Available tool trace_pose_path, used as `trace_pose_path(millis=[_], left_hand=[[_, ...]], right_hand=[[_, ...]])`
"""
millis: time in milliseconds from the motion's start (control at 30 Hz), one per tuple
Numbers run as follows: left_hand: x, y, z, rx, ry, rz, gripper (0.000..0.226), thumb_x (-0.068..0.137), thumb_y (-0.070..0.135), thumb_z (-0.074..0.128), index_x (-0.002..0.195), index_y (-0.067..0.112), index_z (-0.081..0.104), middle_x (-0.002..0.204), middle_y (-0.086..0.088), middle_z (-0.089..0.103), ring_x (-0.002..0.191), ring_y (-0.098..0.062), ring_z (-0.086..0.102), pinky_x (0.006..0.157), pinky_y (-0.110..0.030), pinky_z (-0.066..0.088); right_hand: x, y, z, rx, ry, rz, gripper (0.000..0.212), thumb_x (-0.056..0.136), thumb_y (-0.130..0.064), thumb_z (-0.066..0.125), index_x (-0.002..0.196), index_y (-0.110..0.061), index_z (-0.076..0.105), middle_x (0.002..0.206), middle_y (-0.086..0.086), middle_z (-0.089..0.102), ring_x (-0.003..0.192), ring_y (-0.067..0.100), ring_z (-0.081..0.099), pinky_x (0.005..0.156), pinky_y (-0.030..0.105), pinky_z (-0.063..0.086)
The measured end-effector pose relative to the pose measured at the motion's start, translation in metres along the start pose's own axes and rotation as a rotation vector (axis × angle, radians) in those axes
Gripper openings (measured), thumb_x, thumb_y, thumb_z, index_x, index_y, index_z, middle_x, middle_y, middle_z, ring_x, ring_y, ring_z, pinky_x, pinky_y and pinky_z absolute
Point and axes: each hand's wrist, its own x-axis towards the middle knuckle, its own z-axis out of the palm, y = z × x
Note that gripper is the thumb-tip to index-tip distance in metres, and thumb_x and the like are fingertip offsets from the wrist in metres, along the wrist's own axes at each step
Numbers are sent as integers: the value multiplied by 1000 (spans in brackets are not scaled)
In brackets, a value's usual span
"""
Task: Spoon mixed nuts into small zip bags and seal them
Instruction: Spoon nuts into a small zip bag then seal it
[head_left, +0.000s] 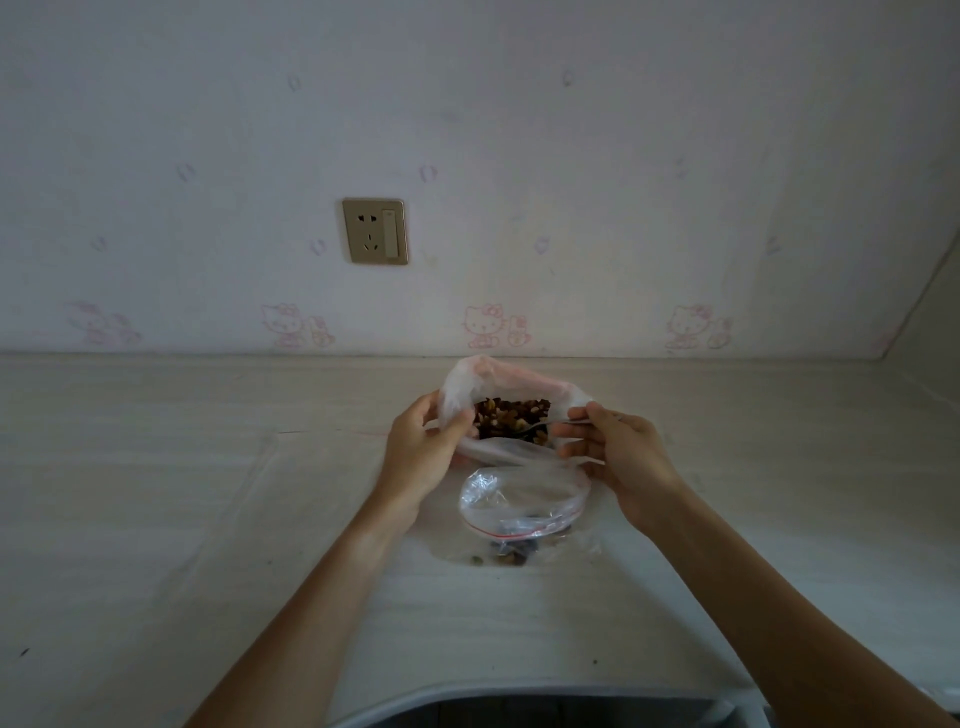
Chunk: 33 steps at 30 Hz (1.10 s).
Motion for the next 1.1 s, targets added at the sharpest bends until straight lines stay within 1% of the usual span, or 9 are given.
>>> trace_pose_path(millis=[100, 233, 367, 500, 633, 733, 933, 1000, 1100], left_hand=[[1, 2, -7, 122, 11, 39, 17, 99, 39, 66, 110, 28, 73, 91, 7, 79, 91, -14, 74, 84, -43, 62], [1, -2, -16, 362, 113, 143, 38, 94, 49, 69, 122, 23, 69, 116, 10, 69, 91, 1, 66, 83, -24, 54], [-13, -2, -20, 488, 231, 260, 25, 91, 43, 74, 100, 24, 62, 101, 7, 64, 81, -5, 63, 74, -30, 53], [-32, 0, -21, 502, 89, 281, 23, 92, 51, 70, 79, 32, 64, 74, 14, 68, 71, -1, 64, 59, -14, 44], [-51, -4, -17, 552, -73, 261, 26, 93, 57, 67, 75, 39, 71, 77, 23, 71, 73, 3, 67, 60, -13, 47], [-55, -6, -14, 529, -137, 283, 13, 94, 41, 73, 82, 39, 74, 79, 27, 72, 76, 4, 68, 64, -11, 47], [-57, -5, -15, 350, -206, 289, 10, 97, 31, 72, 95, 24, 80, 85, 16, 76, 79, -9, 68, 71, -18, 49], [-59, -5, -16, 307, -238, 293, 13, 97, 32, 71, 98, 23, 80, 89, 14, 77, 84, -13, 70, 75, -23, 51], [-62, -4, -17, 282, -226, 314, 13, 96, 31, 71, 98, 21, 80, 89, 14, 77, 83, -12, 69, 74, -20, 51]], right_hand=[[-1, -10, 0, 25, -32, -27, 30, 110, -23, 45, 105, -4, 68, 95, 17, 79, 66, 22, 71, 50, 30, 50], [-6, -25, -1, 33, -62, -95, 30, 110, -23, 46, 105, -3, 68, 95, 19, 78, 67, 23, 71, 47, 29, 50], [-21, -34, -10, 24, -87, -146, 31, 110, -24, 46, 103, -2, 68, 93, 19, 78, 68, 25, 72, 47, 30, 50], [-39, -35, -21, 5, -115, -162, 33, 109, -23, 46, 100, 0, 68, 91, 22, 77, 66, 28, 70, 45, 32, 49], [-56, -26, -32, -42, -159, -155, 37, 110, -24, 45, 100, 4, 68, 90, 26, 75, 70, 34, 71, 47, 35, 52], [-67, -19, -34, -132, -194, -197, 39, 110, -25, 43, 99, 2, 68, 87, 23, 76, 78, 37, 75, 56, 37, 58], [-90, -13, -30, -704, -299, -636, 31, 108, -31, 44, 98, -19, 71, 84, -10, 75, 81, 9, 72, 69, 18, 53], [-97, -14, -29, -893, -332, -784, 33, 107, -39, 43, 102, -22, 71, 87, -15, 71, 80, 7, 68, 69, 22, 53], [-103, -16, -29, -1018, -353, -941, 32, 107, -37, 43, 107, -20, 71, 93, -7, 68, 80, 12, 63, 70, 34, 53]])
